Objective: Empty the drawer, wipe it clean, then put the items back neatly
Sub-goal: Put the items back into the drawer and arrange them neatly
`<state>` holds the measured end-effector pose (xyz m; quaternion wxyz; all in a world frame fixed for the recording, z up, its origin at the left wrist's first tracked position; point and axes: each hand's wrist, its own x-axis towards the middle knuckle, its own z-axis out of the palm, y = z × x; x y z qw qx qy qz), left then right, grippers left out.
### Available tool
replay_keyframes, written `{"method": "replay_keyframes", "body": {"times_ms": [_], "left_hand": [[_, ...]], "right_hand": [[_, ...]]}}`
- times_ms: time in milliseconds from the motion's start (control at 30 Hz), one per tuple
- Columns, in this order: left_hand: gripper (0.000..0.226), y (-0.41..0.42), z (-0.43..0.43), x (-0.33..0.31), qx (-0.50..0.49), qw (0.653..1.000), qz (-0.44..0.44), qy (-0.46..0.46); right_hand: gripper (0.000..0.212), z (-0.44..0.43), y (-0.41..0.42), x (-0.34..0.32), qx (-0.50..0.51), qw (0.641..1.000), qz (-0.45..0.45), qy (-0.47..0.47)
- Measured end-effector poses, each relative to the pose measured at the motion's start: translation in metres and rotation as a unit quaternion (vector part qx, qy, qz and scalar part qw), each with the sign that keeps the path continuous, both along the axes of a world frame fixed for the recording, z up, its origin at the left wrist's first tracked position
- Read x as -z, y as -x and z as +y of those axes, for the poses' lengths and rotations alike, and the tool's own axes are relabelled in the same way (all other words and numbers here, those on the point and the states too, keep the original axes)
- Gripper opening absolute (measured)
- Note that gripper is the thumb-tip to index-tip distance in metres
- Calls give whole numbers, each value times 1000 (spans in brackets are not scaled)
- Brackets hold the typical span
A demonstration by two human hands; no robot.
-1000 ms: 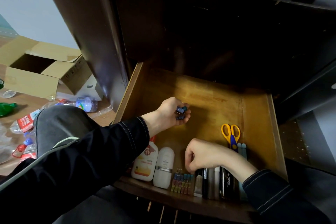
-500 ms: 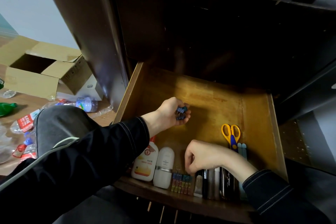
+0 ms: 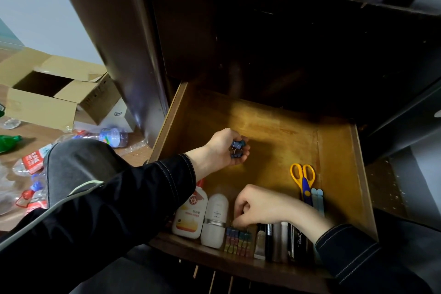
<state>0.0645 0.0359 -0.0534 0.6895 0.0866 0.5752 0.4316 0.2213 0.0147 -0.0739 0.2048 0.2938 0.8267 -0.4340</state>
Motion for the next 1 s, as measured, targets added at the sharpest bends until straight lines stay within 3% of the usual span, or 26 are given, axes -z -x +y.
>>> {"method": "replay_keyframes", "body": {"times_ms": [700,833,1000], "left_hand": [[21,0,1,0,-13,1000,5,12],[18,0,1,0,10,1000,13,2],[23,0,0,4,57,996,56,-32]], "right_hand": [[16,4,-5,0,-42,998,-16,33],[18,21,-12,-7,89,995,11,-32],[18,39,-23,-14,268,944,54,-185]]}}
